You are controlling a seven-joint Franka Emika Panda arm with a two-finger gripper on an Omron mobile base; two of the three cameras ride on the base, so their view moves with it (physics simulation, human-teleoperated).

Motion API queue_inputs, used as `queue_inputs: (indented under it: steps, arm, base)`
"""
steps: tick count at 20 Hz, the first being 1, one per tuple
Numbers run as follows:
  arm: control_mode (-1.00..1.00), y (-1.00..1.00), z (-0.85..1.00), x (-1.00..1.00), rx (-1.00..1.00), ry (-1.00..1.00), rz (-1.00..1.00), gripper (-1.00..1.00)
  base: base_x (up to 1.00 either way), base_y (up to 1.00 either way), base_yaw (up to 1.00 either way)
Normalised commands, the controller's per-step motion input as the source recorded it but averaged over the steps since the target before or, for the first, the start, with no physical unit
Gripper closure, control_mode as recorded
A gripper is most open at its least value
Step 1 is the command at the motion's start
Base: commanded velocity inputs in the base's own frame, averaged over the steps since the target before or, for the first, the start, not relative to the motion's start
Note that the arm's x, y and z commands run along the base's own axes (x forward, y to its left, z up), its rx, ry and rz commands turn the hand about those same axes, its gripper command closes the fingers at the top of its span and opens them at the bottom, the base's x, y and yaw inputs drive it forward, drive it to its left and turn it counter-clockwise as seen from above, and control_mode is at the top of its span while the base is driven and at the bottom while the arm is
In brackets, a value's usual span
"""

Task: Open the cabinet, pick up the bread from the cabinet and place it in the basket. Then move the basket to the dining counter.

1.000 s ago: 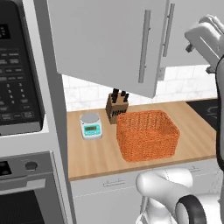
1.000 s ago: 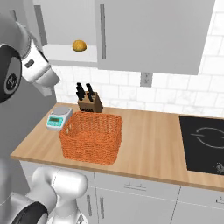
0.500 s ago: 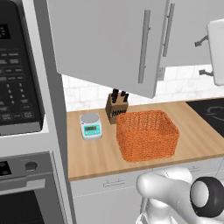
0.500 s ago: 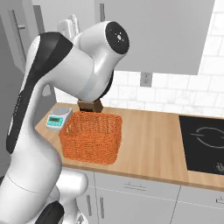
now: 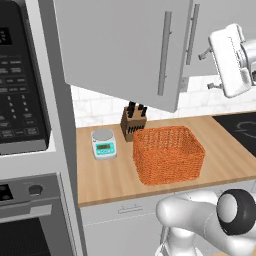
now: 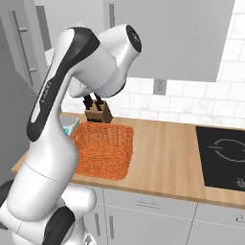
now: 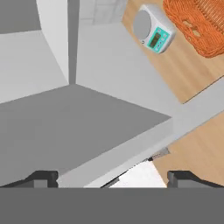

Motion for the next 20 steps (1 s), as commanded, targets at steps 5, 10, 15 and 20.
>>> queue_inputs:
  steps: [5,10,15,20]
  arm:
    - [-1.00,0.12,-0.18,0.45,0.05,0.09,0.00,-1.00]
    - [-1.00,0.58,0.00,0.18,0.01,0.00,0.03,-1.00]
    - [-1.00,0.51,0.00,0.06,0.00,0.00,0.09,-1.00]
    - [-1.00,0.62,0.00,-0.15,0.00,0.00,0.11,-1.00]
  base:
    - [0.00,0.00,0.00]
    - [0.00,0.00,0.00]
    - [0.00,0.00,0.00]
    - [0.00,0.00,0.00]
